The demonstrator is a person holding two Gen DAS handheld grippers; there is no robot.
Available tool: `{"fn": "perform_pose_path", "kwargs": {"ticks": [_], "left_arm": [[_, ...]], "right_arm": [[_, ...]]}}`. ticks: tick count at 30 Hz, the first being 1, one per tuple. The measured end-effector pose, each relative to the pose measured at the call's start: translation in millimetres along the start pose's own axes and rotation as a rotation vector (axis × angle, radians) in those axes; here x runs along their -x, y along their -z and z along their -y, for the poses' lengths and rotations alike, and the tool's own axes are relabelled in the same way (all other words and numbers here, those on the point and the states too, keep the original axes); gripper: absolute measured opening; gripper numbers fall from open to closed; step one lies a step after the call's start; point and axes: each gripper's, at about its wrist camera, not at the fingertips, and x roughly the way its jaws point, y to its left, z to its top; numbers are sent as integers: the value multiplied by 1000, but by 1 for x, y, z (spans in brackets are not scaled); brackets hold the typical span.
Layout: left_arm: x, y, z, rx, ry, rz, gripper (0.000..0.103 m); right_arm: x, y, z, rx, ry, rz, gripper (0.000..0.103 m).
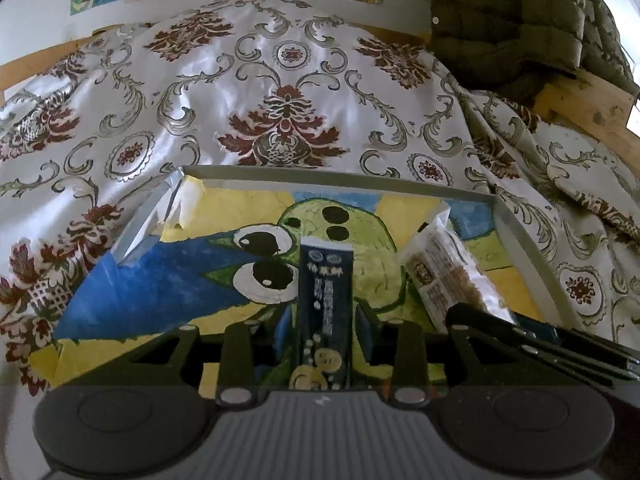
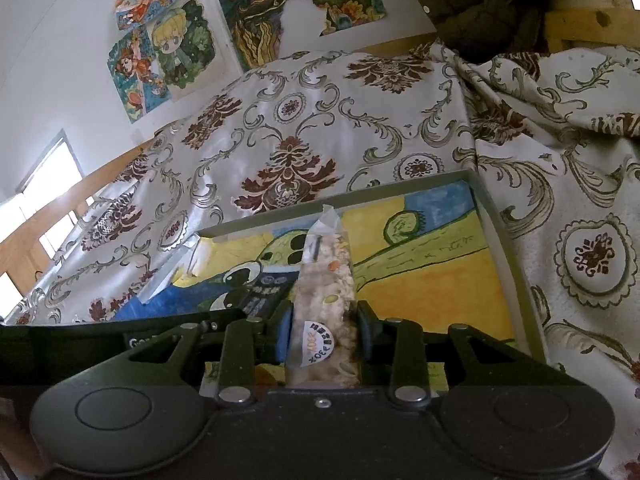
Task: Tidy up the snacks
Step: 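Lower both packs into the tray, open both tools and lift away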
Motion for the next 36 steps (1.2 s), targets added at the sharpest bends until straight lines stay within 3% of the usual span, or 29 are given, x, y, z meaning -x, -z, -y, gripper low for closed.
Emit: {"fn": "perform_pose_path", "kwargs": {"ticks": [2,7,15,22,27,36], "left_arm": [[2,1,-2,18,-1,-2,47],[19,1,-11,68,-15,32,67],[69,-6,-23,127,-55,141,92],[118,-7,-23,133,-68,221,102],[158,1,-21,139,-63,277,103],[225,35,-26,164,-73,356,103]], "right_arm": [[1,0,0,-2,0,-1,37],[8,-3,0,-11,-3,15,52],[45,-19,-4,-20,17,85,70],[93,-35,-14,0,27,159,88],[132,-35,-30,62,37,207,100],[202,-23,-49,82,60,260,102]]}}
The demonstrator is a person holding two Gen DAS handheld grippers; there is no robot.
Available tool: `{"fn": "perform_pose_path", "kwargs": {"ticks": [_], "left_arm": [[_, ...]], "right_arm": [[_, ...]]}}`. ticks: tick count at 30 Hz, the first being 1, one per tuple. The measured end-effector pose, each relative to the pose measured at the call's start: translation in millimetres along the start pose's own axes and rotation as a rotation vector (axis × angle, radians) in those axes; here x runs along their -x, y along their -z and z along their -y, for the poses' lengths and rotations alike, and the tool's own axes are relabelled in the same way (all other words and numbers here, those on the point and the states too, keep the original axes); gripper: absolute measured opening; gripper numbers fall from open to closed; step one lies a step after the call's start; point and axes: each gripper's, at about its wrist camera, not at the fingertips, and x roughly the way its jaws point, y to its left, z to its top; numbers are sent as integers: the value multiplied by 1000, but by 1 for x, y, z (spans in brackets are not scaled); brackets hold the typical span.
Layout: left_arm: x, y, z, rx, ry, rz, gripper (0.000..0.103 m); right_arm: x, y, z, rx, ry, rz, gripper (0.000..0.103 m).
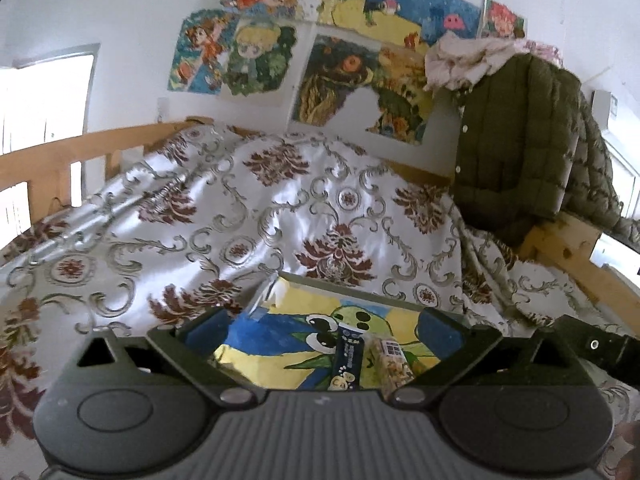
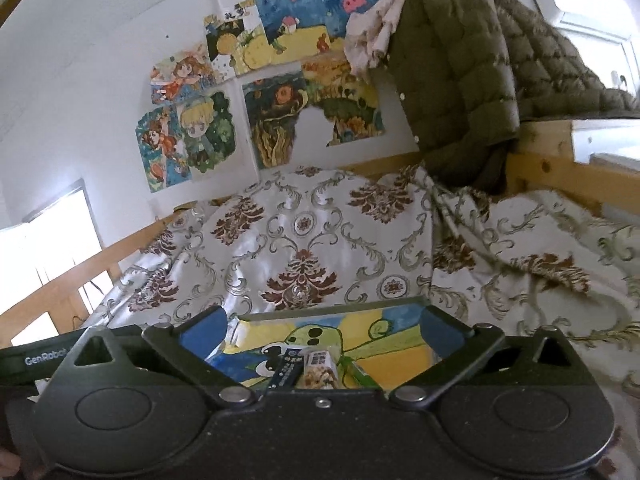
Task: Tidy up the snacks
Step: 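Lower both packs into the tray, open both tools and lift away, then lift both tools back from the tray toward the loose snacks on the cover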
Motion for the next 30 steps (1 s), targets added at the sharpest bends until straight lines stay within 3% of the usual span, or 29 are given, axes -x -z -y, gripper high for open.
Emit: {"fn": "perform_pose_path", "kwargs": {"ticks": [8,15,23,30], "left_arm": [[55,19,-11,-11,-5,23,103],[97,50,-27,-72,-54,5,103],[131,67,-46,-60,-78,-22,103],[161,89,-45,-126,-82,-27,103]], "right_arm": [[54,19,-12,24,23,-28,102],[96,44,-26,58,42,-58,102],[136,70,-39,78,49,-79,102],[161,90,-42,71,72,-126,102]]}}
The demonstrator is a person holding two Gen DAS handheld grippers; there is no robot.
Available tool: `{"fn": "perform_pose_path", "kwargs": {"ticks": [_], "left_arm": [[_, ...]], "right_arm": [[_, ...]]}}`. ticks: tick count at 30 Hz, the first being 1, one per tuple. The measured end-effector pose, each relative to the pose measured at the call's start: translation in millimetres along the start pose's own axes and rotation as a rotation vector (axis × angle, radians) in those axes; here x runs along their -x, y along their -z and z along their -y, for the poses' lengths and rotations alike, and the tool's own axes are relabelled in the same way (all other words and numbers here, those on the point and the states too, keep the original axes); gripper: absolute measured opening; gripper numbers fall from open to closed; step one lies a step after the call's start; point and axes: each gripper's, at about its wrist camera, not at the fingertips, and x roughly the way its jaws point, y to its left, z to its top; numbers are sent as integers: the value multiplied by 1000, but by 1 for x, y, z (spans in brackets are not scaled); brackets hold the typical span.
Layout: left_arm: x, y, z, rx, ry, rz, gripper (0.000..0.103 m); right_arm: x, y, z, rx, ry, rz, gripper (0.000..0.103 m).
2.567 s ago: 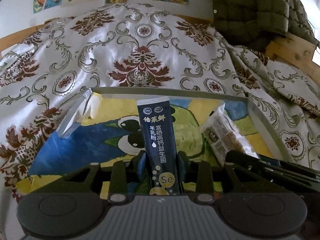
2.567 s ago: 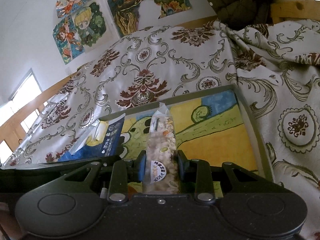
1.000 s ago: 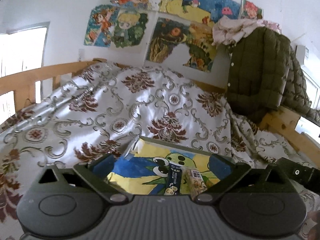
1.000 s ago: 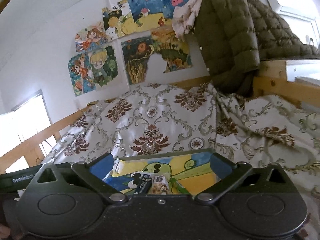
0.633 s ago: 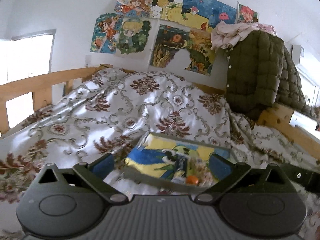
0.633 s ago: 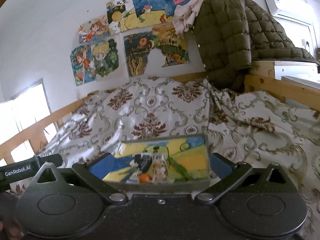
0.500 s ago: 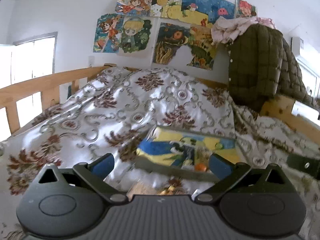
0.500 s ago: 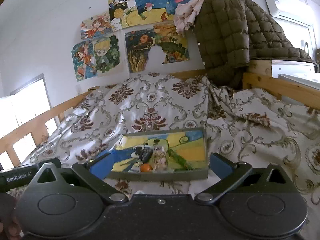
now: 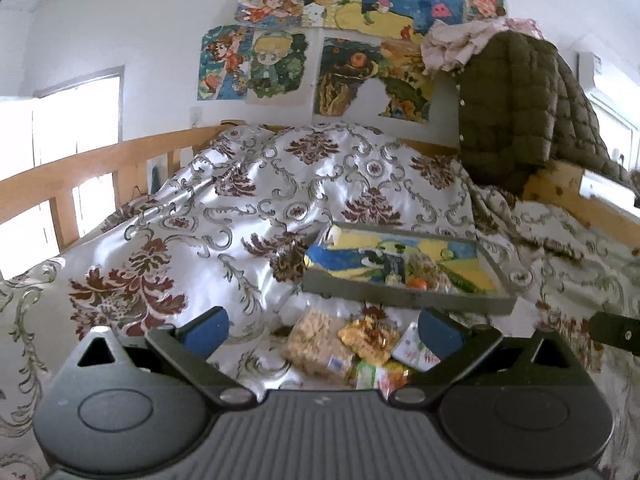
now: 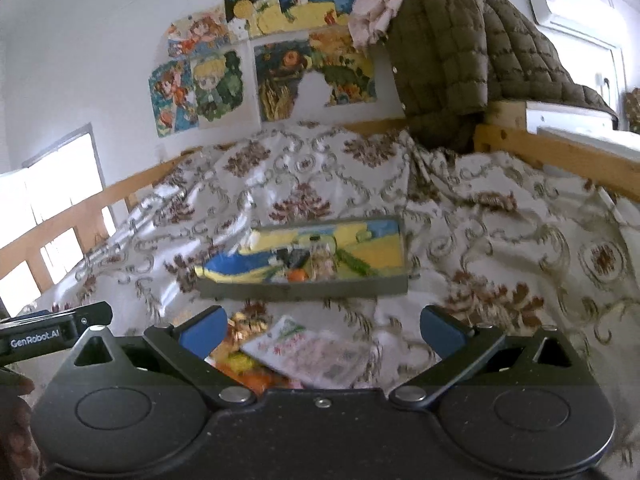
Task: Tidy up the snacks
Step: 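Lift both tools back from the tray toward the loose snacks on the cover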
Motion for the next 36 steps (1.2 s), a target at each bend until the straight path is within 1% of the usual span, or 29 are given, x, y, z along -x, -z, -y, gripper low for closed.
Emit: {"fn": "perform_pose_path", "kwargs": {"ticks": [5,9,13,20,25,36], "left_arm": [[12,21,0,-41,4,-15,103],[13,29,0,-49,-5,-62,103],[16,31,-2,-37,-18,-61,103],[17,33,-7,-20,-8,-73,103],[16,34,-7,-16,-6,-94,103],[11,35,-14,19,-20,-146,103]], "right_arm": [[11,13,-1,-25,22,-39,102],[19,21,0,-54,44,-61,102],[23,27,-2,-63,68,-83,102],[23,32,-8,-42,89,-119,102],[19,35,-15,-8,104,-162,102],[12,38,-29,63,108,-185,102]]}}
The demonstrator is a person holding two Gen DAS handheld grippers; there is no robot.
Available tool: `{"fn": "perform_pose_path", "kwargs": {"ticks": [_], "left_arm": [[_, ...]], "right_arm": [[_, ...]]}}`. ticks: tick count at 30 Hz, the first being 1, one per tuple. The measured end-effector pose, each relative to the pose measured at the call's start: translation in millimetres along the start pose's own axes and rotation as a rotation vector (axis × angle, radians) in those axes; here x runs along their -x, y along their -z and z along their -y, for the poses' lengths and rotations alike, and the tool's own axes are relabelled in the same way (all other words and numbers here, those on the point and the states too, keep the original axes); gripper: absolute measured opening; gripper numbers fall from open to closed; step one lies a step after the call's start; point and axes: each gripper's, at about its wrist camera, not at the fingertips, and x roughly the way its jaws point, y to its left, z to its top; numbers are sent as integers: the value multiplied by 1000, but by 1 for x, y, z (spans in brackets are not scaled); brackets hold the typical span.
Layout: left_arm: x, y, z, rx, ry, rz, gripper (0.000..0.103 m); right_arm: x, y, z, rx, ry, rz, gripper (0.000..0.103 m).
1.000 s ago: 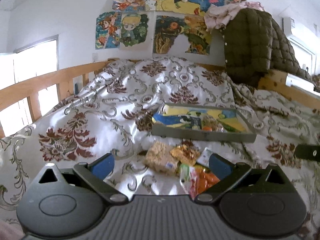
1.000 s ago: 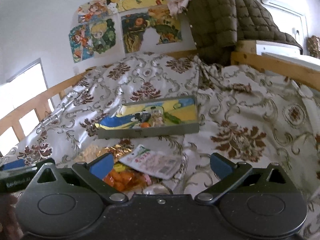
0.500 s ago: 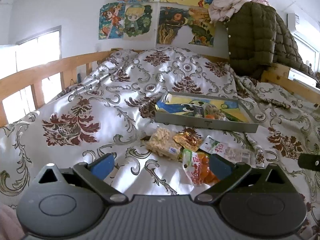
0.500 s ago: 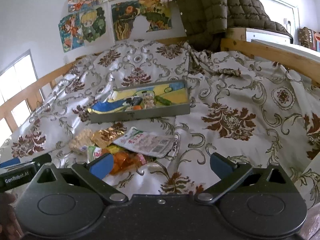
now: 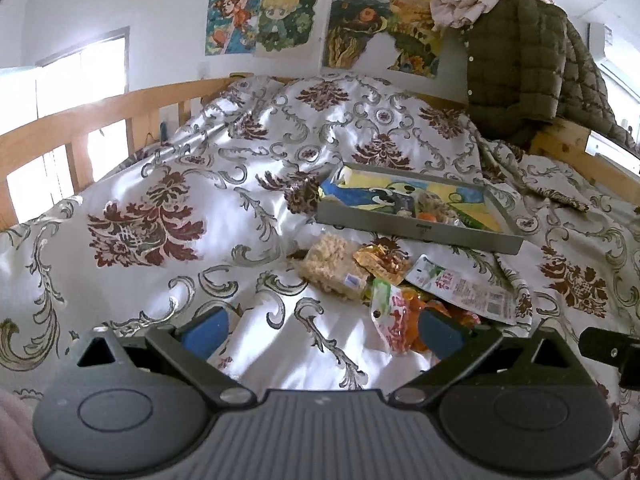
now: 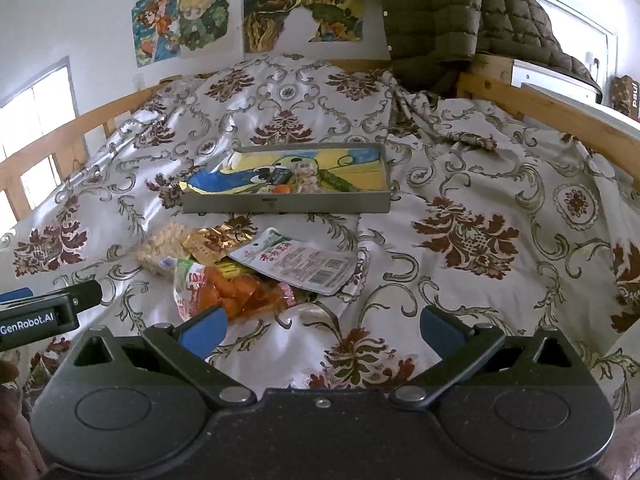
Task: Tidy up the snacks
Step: 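Lift both tools back from the tray toward the loose snacks on the cover, then lower the left tool to the orange dried-fruit bag while the right tool approaches the white red-text pouch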
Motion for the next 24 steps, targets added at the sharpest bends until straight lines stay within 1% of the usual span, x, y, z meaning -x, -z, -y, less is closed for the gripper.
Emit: {"fn": "perform_pose_path", "kwargs": {"ticks": [3,6,12,17,19,24], "left_arm": [[-4,0,2,-6,-3,-13,103],[-10,0,3,-16,5,-37,103],[-34,-3,6,-23,27,-102,103],[-57,-9,10,-69,80,-139,103],[-63,-12,15,-103,96,-130,103],[-77,-22,32,-243,158,-70,103]], "right_arm": [[-3,-1,0,3,1,-4,102],[-7,-4,1,8,-19,-16,102],[-31,-17,3,47,-30,-45,102],[-53,-27,6,110,-36,-59,102],[-61,-31,7,140,-41,-60,102],[-85,-39,12,206,-34,-55,102]]}}
